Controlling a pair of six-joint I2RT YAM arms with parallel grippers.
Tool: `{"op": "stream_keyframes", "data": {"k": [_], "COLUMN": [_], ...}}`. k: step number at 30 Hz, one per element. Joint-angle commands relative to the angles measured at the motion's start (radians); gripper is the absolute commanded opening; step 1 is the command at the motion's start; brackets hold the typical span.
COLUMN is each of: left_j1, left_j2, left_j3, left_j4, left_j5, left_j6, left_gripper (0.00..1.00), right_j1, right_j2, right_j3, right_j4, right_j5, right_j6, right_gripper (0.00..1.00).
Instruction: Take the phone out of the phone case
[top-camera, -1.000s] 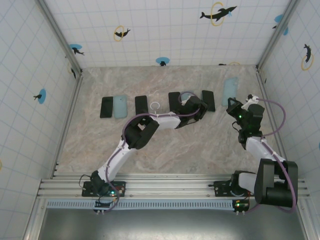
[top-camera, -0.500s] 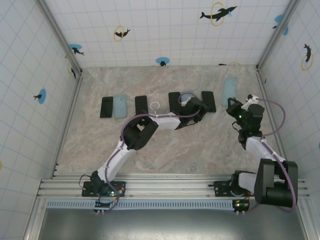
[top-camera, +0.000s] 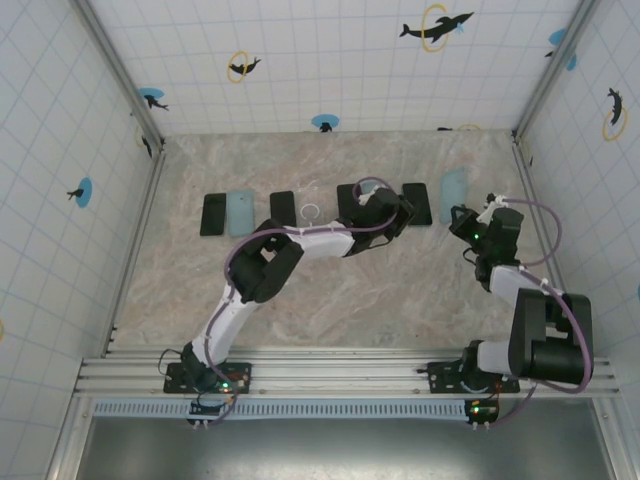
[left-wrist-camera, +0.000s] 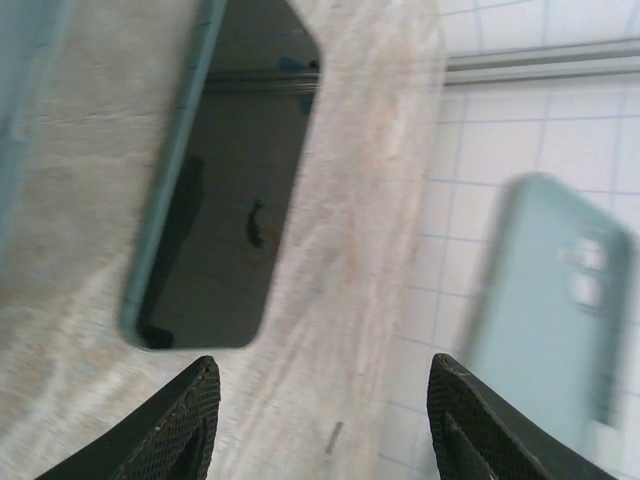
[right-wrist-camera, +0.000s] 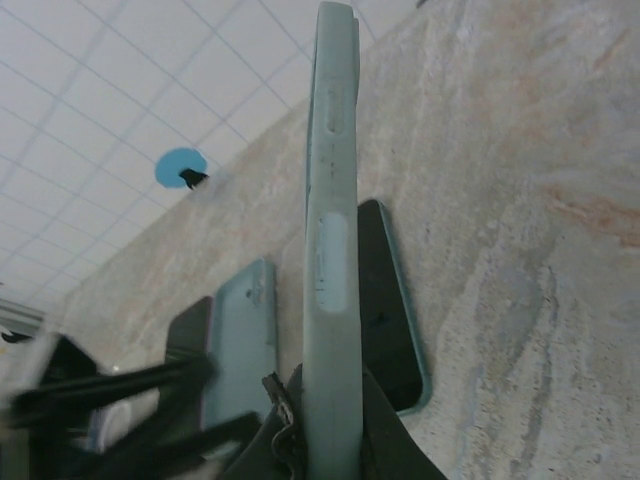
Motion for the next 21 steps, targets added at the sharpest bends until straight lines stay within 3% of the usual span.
{"op": "stream_keyframes", "data": {"k": [1, 10, 21], "left_j1": [-0.005, 0.034, 0.087], "left_j2": [-0.126, -0.345, -0.426], "left_j3": [-0.059, -0.305, -0.366], "left_j4": [0.016, 0.138, 0.128], "left_j5": [-0.03, -0.028, 0.035], "left_j6": [0.09, 0.218, 0.268], "left_gripper": [0.57, 0.58, 0.63], "right_j1": [-0.009, -0.024, -0.043], "right_j2": [0.061, 0.243, 0.413], "right_j3": [0.073, 0.173, 0.301], "right_j4": [-0.03, -0.06, -0.1], "right_j5": [-0.025, -0.041, -0.142], "right_j6": [-0.078, -0.155, -0.173], "right_gripper": [0.03, 0.03, 0.06]}}
